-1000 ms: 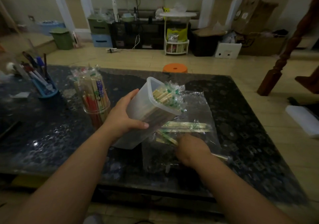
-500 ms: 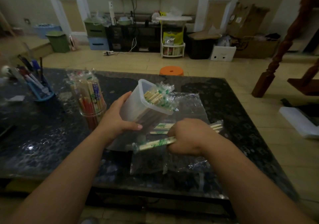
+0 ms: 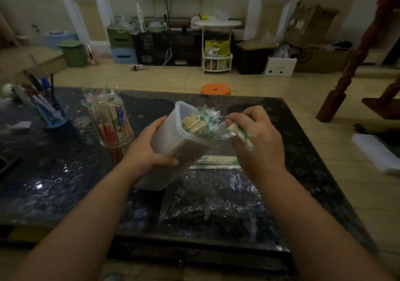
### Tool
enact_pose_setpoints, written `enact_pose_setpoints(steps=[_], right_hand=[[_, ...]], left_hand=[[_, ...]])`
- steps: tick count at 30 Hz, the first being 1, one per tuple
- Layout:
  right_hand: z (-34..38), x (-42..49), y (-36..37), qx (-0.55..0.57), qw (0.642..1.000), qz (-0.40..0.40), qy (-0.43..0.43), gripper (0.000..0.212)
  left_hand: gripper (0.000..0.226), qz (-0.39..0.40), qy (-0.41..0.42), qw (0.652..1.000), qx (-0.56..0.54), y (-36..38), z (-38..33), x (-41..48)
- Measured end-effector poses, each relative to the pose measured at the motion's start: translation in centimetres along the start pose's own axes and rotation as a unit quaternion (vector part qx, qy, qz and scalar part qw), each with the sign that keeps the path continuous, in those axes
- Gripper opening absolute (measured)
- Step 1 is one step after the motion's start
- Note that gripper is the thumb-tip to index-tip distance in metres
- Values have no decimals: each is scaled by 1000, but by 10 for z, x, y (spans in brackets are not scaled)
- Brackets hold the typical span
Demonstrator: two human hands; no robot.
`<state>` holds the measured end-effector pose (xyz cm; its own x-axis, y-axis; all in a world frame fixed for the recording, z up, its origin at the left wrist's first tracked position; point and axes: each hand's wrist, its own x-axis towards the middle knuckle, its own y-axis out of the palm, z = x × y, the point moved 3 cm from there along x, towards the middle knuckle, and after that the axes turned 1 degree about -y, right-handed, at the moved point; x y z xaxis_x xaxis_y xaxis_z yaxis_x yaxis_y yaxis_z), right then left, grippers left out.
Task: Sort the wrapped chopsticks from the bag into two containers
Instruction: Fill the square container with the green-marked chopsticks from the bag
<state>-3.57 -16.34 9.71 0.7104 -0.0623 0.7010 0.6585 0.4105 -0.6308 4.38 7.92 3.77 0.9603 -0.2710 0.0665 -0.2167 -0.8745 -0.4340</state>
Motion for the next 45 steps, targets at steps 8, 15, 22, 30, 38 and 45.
enact_pose_setpoints(steps=[8, 15, 22, 30, 38, 45], right_hand=[[5, 9, -19, 253, 953, -155, 61, 9], [18, 13, -27, 415, 881, -170, 149, 27], [16, 10, -18, 451, 844, -91, 275, 18], [11, 7, 3, 486, 801, 121, 330, 11], [11, 8, 3, 451, 823, 88, 334, 3], [4, 8, 0, 462, 824, -13, 329, 33]], left_hand=[[124, 15, 4, 1000, 6, 2, -3, -2], [125, 33, 5, 999, -4, 3, -6, -4], [122, 41, 3, 999, -1, 3, -5, -5], [121, 84, 16, 996, 23, 10, -8, -6], [117, 80, 19, 996, 40, 11, -13, -7], [116, 72, 27, 996, 38, 10, -11, -7]])
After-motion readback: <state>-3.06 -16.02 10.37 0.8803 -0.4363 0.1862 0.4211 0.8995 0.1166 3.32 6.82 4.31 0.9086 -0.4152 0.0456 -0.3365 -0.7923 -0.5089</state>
